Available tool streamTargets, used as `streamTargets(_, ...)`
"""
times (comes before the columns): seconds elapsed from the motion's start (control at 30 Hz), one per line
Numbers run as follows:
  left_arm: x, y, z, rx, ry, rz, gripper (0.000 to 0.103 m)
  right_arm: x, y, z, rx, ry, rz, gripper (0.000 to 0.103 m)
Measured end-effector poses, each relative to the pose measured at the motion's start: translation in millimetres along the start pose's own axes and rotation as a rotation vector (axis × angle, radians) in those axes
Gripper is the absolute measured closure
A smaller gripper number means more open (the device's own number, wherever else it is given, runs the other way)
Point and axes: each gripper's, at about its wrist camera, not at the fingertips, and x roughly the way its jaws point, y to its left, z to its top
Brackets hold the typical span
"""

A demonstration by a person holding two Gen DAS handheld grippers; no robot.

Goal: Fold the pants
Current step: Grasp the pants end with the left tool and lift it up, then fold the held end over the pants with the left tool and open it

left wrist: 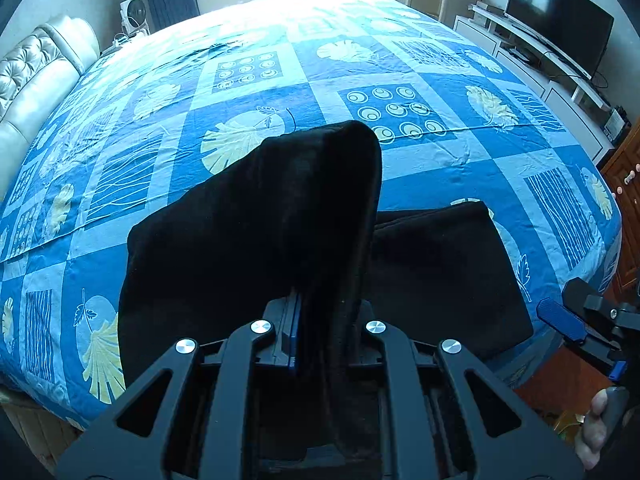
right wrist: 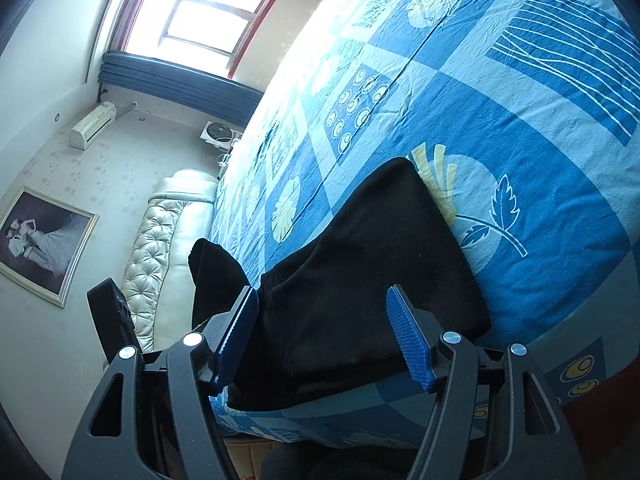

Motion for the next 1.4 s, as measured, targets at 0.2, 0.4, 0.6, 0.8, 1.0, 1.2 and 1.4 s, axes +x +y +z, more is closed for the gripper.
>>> streamTargets(0.2,23.3,-29.5,-6.9,0.035,0.017,0.021,0.090,-2.3,-9.9,7.0,0.031,-0.005,0.003,0.037)
streamTargets(0.4,38.2,-45.3,-13.5,0.054,0.019,0.052,0.090,-5.3,-20.2,11.1,0.054,-0.011,-0.004,0.037)
streamTargets(0.6,46.1,-50.1,-18.0,0.069,0.009,0.071,0.089,-3.8,-32.3,12.2,0.082,-0.004,-0.015,0.036)
streamTargets(0.8,49.8,-53.4,-20.6,0.088,-0.004,0.086,0.089,-1.8,-38.0,11.3,0.090,0.004,-0.024,0.036)
streamTargets(1.0,44.4,-59.5,-22.4,0.121,-0.029,0.085,0.082,-7.5,-37.3,12.6,0.088,-0.010,-0.029,0.036)
streamTargets(1.2,11.3,-66.0,-31.6,0.147,-0.089,-0.045,0.047,-18.5,-26.7,15.4,0.053,-0.041,-0.026,0.037)
streamTargets(1.4,-42.4,-17.0,-55.6,0.070,-0.167,-0.191,0.015,-2.6,2.1,5.1,-0.050,0.050,0.037,0.037)
